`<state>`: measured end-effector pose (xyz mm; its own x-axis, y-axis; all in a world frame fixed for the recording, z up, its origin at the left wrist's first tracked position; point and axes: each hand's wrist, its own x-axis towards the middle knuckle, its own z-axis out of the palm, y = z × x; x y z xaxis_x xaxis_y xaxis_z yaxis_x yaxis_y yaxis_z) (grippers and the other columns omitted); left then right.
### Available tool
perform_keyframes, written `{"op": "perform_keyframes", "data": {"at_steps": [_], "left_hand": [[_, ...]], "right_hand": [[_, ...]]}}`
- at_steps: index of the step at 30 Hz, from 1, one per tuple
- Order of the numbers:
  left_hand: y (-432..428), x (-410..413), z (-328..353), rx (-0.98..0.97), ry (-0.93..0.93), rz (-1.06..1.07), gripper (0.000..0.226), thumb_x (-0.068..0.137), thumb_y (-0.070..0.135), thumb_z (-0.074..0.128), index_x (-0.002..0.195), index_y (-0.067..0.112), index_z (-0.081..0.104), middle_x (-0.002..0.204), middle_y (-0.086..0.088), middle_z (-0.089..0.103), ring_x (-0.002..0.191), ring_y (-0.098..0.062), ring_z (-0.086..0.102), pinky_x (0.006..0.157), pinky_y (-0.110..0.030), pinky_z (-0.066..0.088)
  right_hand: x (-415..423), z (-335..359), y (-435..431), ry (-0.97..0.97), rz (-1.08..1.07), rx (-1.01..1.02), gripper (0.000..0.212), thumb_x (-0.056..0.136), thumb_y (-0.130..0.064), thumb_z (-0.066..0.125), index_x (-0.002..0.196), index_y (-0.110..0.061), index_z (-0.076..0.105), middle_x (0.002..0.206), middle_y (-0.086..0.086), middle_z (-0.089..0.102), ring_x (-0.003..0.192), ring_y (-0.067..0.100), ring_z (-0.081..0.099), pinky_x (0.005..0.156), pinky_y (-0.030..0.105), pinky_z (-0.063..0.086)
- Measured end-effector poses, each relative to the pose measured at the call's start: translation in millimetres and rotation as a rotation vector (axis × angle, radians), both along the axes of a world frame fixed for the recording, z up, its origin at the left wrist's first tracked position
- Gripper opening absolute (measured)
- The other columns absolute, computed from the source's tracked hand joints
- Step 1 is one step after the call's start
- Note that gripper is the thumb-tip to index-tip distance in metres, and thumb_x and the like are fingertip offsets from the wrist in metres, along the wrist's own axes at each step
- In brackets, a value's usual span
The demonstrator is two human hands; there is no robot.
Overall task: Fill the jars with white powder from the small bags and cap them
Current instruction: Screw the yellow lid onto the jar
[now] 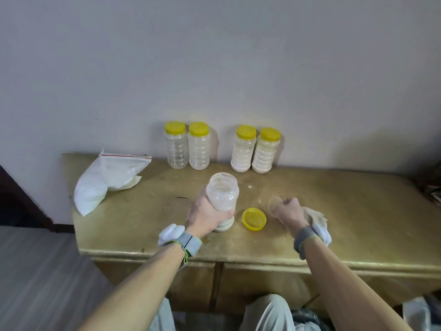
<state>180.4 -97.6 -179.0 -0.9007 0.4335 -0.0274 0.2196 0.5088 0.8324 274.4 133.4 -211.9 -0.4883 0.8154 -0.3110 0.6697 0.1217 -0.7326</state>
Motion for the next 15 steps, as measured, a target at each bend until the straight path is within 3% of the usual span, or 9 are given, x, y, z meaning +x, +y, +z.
{"op": "perform_keyframes", "data": {"at_steps": [2, 6, 10, 15], "left_hand": [[-1.2, -1.9, 2.8, -0.041, 0.029, -0.008, 0.078, 0.063, 0.047, 0.088, 0.126, 0.031, 0.043, 0.111, 0.012, 0.058, 0.102, -0.019, 0.056, 0.081, -0.03, 0.04], [-10.9, -13.7, 12.1, -0.241, 0.175, -0.122, 0.084, 0.059, 0.052, 0.083, 0.129, 0.031, 0.042, 0.119, 0.007, 0.052, 0.106, -0.021, 0.055, 0.081, -0.034, 0.043], [-31.0, -28.3, 13.2, -0.49, 0.301, -0.231, 0.085, 0.054, 0.059, 0.074, 0.128, 0.034, 0.04, 0.114, 0.008, 0.047, 0.108, -0.019, 0.05, 0.083, -0.037, 0.046], [-46.3, -35.4, 6.0, -0.525, 0.24, -0.212, 0.076, 0.055, 0.054, 0.072, 0.122, 0.035, 0.042, 0.109, 0.008, 0.057, 0.094, -0.024, 0.06, 0.076, -0.036, 0.051]], "right_hand": [[-8.1, 3.2, -5.1, 0.178, 0.014, -0.036, 0.04, 0.088, -0.03, 0.065, 0.124, -0.016, 0.057, 0.117, 0.007, 0.065, 0.102, 0.028, 0.06, 0.089, 0.04, 0.051], [-26.0, 17.8, -27.5, 0.436, 0.105, -0.079, 0.011, 0.09, -0.034, 0.062, 0.098, -0.034, 0.07, 0.11, -0.008, 0.071, 0.097, 0.015, 0.063, 0.095, 0.042, 0.051], [-38.0, 35.2, -67.6, 0.54, 0.222, -0.072, 0.032, 0.088, -0.048, 0.057, 0.113, -0.035, 0.071, 0.11, -0.019, 0.071, 0.109, 0.01, 0.064, 0.099, 0.04, 0.052], [-34.3, 28.2, -111.2, 0.518, 0.388, 0.046, 0.03, 0.104, -0.037, 0.047, 0.126, -0.027, 0.066, 0.117, -0.014, 0.066, 0.112, 0.006, 0.058, 0.09, 0.018, 0.041]]}}
